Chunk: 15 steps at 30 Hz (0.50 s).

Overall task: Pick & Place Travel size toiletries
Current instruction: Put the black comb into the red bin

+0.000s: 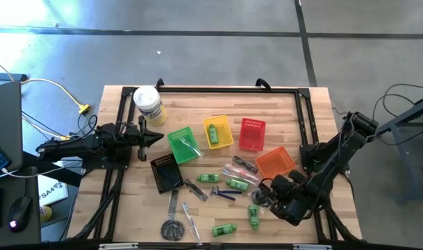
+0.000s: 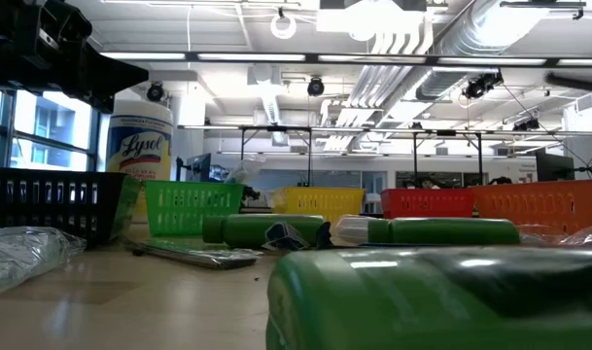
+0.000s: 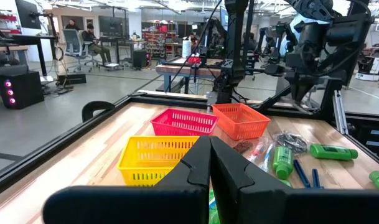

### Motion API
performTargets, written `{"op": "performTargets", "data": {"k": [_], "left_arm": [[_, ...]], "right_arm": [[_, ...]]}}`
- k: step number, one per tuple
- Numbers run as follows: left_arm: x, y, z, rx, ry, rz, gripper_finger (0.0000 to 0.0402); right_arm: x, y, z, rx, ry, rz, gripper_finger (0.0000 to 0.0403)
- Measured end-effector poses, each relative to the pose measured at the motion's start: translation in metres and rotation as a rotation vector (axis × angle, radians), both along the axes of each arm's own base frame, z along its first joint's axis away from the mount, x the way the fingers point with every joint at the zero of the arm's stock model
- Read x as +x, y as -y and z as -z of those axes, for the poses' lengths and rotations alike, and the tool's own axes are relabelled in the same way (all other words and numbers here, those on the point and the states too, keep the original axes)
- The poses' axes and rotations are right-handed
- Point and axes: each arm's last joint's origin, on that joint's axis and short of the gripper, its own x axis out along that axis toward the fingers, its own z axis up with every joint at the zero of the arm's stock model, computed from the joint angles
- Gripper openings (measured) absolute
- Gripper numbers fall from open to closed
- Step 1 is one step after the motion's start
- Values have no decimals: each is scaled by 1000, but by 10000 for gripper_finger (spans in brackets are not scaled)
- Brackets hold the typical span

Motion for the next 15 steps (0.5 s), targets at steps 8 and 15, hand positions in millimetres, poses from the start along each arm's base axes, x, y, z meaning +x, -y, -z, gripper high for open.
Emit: {"op": "performTargets", "data": {"k": [8,15], "left_arm": [[0,0,-1,1,7,0,0],[0,0,-1,1,6,0,0]], "right_arm": [[37,6,-8,-96,231,-217,2],[76,23,-21,-245,412,-408,2]]}}
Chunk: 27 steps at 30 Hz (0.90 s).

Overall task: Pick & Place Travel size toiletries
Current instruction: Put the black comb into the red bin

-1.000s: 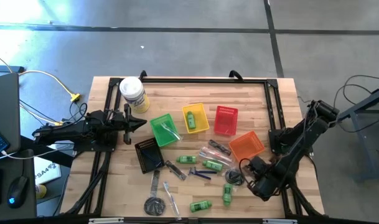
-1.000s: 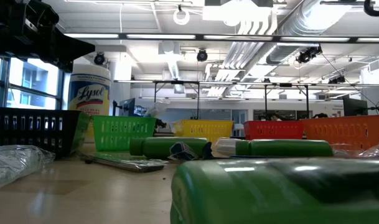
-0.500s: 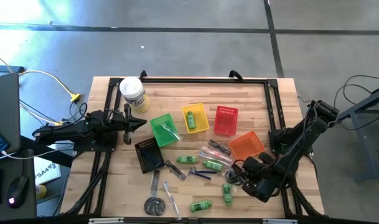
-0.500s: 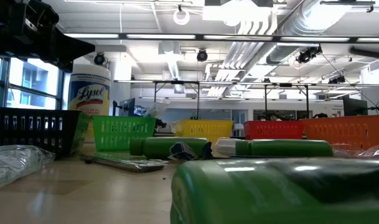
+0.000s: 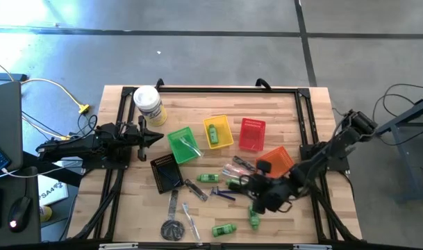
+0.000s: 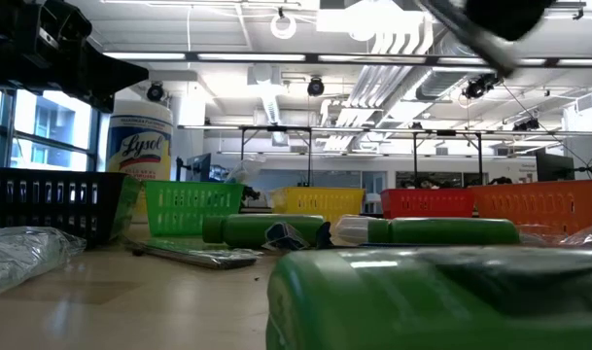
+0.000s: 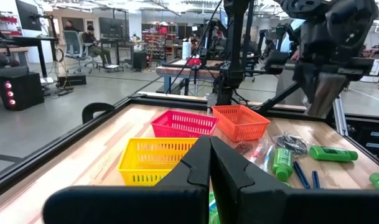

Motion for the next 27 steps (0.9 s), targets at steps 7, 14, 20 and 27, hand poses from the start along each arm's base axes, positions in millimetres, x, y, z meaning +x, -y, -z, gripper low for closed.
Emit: {"op": "performTargets", "data": {"k": [7,14,20,27], "left_arm": [[0,0,1,-1,-5,0,0],[0,0,1,-1,-8,0,0],[0,0,2,-2,-16,0,0],[0,0,1,-2,-16,0,0]], "right_arm": [[28,25,-11,-121,116,-69,2],[52,49,-29,-177,268,-240,2],[41,84,-65,-165,418,-290,2],[-13,116,-93,-199,575,-215,2]]}}
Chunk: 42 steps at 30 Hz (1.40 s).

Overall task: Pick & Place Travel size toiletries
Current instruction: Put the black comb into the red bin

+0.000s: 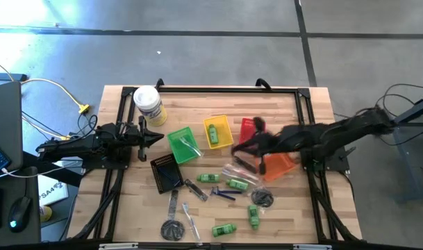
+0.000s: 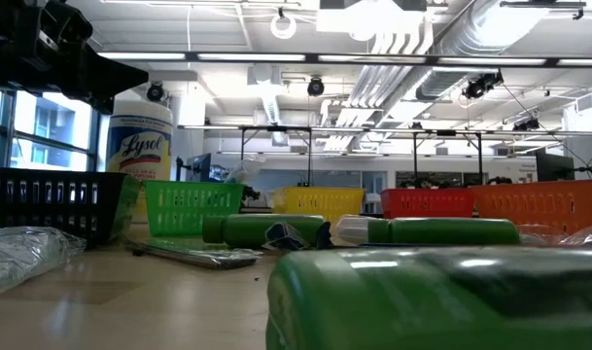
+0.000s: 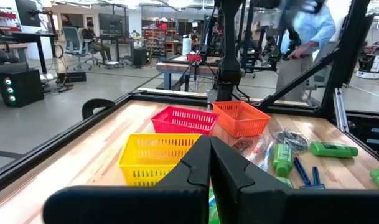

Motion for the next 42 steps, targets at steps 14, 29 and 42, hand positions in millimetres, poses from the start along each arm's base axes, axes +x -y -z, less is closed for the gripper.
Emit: {"op": "performTargets", "data": {"k": [14,29,42], "left_arm": [[0,0,0,0,0,0,0],[0,0,0,10,0,-2,0],[0,0,0,25,-8,-3,0]], "right_arm": [[-96,45,46,49,133,184,2],[-116,53,114,61,149,220,2],[-116,53,125,73,177,221,2]]}}
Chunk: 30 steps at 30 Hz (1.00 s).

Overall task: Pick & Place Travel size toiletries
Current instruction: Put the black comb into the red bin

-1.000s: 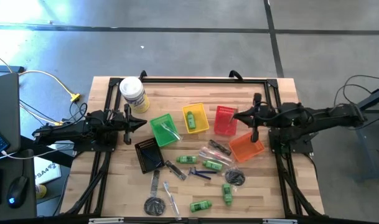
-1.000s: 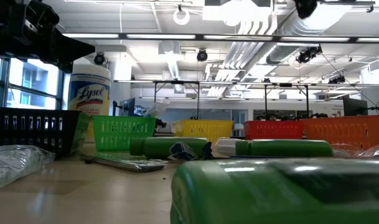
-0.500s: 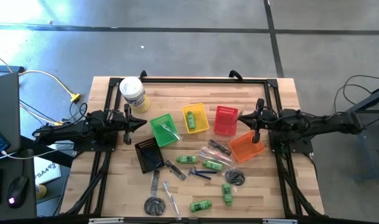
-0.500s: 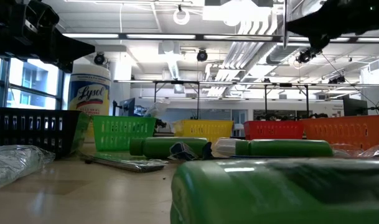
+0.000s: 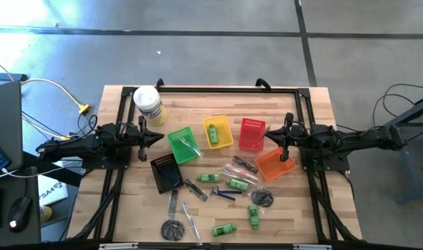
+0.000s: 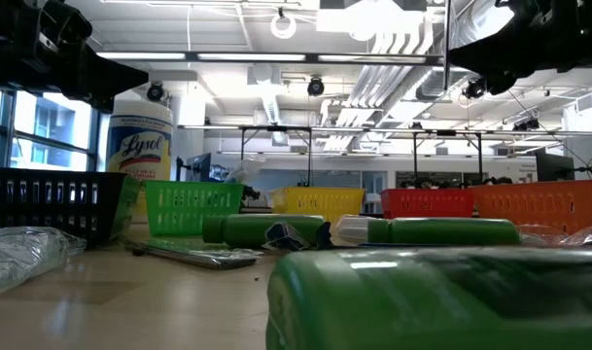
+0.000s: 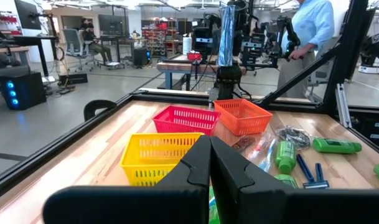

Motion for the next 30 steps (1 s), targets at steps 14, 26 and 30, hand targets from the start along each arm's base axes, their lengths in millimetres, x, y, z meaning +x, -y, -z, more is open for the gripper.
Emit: {"op": "performTargets", "data": {"k": [14,26,30], "left_arm": [[0,0,0,0,-3,-1,0],[0,0,0,-1,-2,-1,0],[0,0,0,-4,-2,0,0]], "right_arm": [[0,-1,1,32,4,-28,2],[-1,-1,33,71,67,-29,2],[-2,-1,38,74,60,-27,2]]}}
